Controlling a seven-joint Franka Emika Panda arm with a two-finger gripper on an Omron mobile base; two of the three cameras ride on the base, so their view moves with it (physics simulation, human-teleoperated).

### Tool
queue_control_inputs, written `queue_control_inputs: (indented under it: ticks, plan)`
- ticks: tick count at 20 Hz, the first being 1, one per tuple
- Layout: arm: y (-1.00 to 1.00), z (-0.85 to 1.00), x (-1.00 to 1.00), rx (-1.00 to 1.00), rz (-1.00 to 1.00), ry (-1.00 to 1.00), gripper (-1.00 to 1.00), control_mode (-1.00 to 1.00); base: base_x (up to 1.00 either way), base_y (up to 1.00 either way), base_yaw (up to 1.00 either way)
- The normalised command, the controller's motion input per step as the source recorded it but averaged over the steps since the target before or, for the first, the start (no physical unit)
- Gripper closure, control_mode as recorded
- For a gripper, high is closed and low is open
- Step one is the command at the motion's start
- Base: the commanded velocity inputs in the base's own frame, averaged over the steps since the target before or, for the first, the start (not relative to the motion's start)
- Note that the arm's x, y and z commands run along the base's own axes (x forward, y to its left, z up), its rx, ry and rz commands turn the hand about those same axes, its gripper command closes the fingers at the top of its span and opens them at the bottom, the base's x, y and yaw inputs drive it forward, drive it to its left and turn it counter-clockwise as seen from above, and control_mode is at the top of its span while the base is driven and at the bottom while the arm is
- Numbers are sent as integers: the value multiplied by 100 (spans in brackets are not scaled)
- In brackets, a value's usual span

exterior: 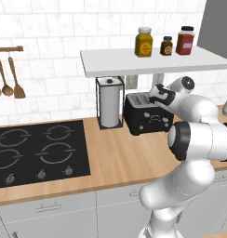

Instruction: Start the toaster. Once the lever pops up, take the bread to the plate on the dining counter.

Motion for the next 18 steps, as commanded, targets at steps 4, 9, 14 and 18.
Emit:
queue_control_inputs:
  ticks: [4,9,14,18]
  plan:
    - [0,0,0,0,0,0,-100,-100,0,0,0]
    - [0,0,0,0,0,0,-100,-100,0,0,0]
    - [0,0,0,0,0,0,-100,-100,0,0,0]
    - [0,0,0,0,0,0,-100,-100,0,0,0]
